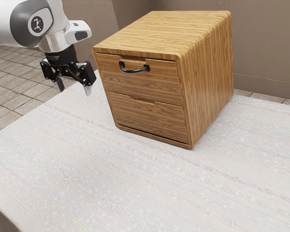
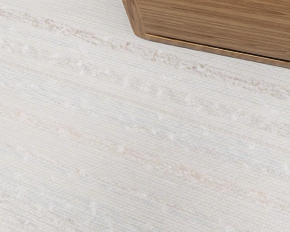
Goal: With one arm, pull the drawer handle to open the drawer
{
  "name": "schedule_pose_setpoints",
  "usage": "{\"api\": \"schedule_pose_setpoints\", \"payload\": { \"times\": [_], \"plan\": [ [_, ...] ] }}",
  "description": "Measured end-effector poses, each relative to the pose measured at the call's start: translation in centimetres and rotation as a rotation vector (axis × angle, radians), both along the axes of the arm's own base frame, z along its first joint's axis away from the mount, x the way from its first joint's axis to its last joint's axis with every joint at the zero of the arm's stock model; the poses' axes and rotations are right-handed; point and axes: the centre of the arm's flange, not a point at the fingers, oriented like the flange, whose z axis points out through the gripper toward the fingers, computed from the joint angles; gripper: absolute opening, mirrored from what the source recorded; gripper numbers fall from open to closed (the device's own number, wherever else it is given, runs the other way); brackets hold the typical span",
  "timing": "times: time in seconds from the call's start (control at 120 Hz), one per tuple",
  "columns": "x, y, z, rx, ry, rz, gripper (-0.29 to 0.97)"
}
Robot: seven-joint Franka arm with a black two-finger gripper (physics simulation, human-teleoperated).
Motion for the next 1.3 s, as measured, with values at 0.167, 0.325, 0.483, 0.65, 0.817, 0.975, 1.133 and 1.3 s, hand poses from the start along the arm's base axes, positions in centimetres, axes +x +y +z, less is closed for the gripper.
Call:
{"api": "schedule_pose_setpoints", "payload": {
  "times": [0.167,0.325,0.483,0.65,0.817,0.975,1.133,1.3],
  "plan": [
    [0.0,0.2,0.6,-0.008,-0.016,0.007,0.68],
    [-0.3,5.8,1.6,-0.052,-0.073,0.115,0.68],
    [-1.8,1.0,9.0,-0.03,-0.213,0.041,0.68],
    [-0.3,-3.8,8.2,-0.044,-0.191,-0.035,0.68],
    [-0.2,-3.3,7.0,-0.051,-0.161,-0.022,0.68],
    [-6.0,-7.5,6.3,-0.131,-0.091,-0.154,0.68],
    [-12.2,-15.8,0.0,-0.12,0.083,-0.412,0.68],
    [-13.5,-17.8,-1.4,-0.012,0.082,-0.657,0.68]
  ]
}}
